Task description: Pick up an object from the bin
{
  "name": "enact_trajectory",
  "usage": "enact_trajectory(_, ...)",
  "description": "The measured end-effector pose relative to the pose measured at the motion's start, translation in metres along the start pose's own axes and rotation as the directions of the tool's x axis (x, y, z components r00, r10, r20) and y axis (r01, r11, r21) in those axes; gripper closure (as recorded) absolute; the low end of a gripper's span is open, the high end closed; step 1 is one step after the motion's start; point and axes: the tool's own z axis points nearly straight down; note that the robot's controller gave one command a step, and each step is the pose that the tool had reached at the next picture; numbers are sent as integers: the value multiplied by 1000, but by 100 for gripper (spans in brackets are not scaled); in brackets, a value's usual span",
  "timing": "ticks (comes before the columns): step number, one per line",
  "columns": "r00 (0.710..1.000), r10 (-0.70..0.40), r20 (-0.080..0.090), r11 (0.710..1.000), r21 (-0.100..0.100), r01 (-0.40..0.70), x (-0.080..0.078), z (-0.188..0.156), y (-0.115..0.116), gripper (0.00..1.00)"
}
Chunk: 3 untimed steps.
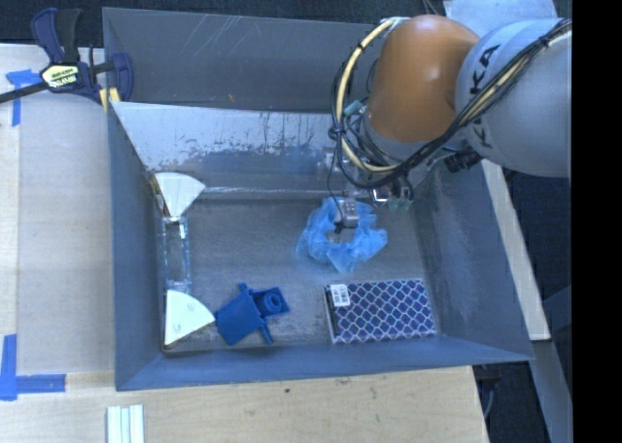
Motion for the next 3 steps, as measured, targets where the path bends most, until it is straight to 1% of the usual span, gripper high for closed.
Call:
enact_trajectory(1, 1000, 1, 8, 1000, 0, -1, -2, -5, 0, 0)
enact_trajectory(2, 1000, -19, 5, 1000, 0, 19, 23, 81, -18, 100)
enact_trajectory(3, 1000, -19, 5, 1000, -1, 19, 23, 81, -18, 100)
